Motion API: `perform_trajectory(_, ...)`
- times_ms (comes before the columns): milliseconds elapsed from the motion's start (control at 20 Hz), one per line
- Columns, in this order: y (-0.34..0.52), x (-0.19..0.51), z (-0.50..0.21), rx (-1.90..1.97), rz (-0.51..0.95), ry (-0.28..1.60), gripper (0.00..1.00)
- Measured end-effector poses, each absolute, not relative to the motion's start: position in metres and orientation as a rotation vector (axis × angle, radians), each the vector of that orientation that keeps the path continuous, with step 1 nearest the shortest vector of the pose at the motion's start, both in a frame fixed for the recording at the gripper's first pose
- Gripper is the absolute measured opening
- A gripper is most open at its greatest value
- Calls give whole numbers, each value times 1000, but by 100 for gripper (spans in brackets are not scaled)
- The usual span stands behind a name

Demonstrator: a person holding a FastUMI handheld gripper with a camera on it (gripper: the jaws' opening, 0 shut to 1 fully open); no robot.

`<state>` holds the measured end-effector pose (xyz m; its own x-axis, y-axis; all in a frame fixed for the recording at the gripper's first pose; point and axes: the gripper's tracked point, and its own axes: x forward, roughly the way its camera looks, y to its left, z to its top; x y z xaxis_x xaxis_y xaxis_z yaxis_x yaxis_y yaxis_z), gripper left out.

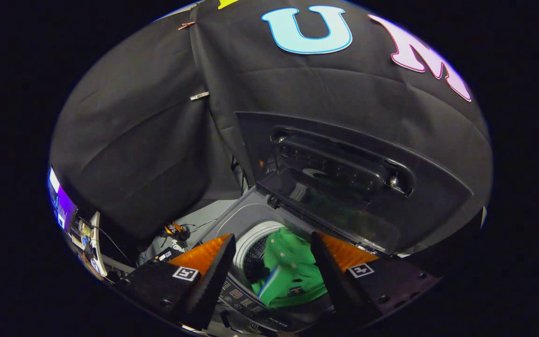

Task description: Put the clothes into the washing machine and then close the washing machine lid.

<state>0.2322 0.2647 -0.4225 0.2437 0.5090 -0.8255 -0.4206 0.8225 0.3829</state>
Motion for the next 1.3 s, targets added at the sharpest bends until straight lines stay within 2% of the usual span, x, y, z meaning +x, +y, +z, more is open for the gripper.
perform_trajectory(300, 278, 256, -380, 169, 681, 987, 99)
perform_trajectory(550, 265, 291, -347, 176, 622, 786, 99)
perform_trajectory(900, 220, 348, -324, 199, 421, 601, 99)
perform_trajectory(1050, 191, 371, -336, 161, 294, 579, 99)
perform_trajectory(1300, 167, 390, -345, 103, 166, 561, 99)
